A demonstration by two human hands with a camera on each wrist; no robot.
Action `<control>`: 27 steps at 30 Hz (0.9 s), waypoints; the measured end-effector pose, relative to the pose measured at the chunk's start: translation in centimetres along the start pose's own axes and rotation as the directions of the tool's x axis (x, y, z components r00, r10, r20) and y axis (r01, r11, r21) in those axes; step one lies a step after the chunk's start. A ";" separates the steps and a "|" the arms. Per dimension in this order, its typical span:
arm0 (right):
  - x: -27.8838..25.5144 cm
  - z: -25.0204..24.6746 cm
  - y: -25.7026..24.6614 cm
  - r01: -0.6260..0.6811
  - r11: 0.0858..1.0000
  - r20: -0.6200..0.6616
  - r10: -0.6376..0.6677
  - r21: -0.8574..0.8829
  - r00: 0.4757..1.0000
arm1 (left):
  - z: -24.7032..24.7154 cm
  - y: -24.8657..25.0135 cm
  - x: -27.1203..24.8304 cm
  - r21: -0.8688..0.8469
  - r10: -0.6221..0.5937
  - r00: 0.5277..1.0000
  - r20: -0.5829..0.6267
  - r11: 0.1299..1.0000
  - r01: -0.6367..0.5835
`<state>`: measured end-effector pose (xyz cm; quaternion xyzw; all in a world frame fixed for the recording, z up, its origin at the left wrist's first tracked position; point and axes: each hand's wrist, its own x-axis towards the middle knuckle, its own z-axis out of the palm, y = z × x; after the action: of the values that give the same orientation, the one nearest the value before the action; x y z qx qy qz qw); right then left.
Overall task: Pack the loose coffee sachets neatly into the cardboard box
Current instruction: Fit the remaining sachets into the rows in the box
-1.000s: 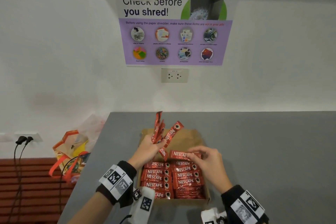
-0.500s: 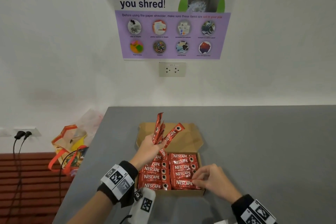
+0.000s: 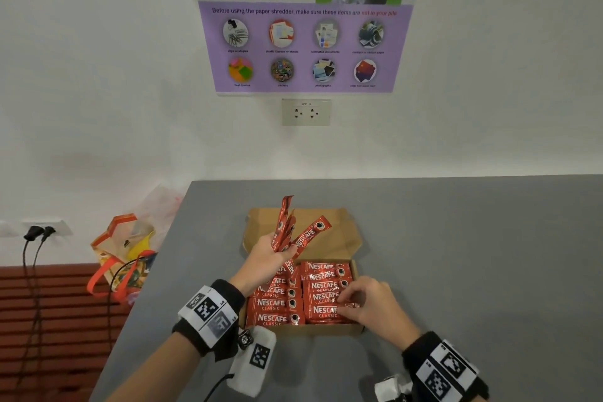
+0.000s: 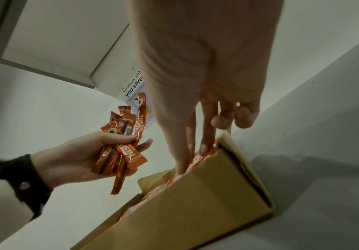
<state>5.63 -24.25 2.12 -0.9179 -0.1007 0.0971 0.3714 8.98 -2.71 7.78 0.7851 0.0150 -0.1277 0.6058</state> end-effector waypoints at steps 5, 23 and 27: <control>-0.1 0.3 -0.3 0.057 0.993 0.077 -0.050 -0.101 0.996 | 0.3 0.0 -0.2 -0.017 0.015 1.000 0.018 1.000 -0.015; 2.7 -2.3 -4.9 0.059 0.932 -0.102 -0.024 0.358 0.995 | -1.1 -0.2 -0.5 0.090 0.036 0.987 0.156 0.995 -0.051; 2.6 -3.6 -4.3 0.015 0.928 0.065 -0.042 0.372 0.997 | -1.2 -0.3 -0.7 0.123 0.043 0.969 0.243 0.990 -0.075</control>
<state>8.52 -22.93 7.46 -0.8253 -0.1073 0.1421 0.5360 8.44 -1.41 7.95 0.8022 -0.0900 -0.2043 0.5537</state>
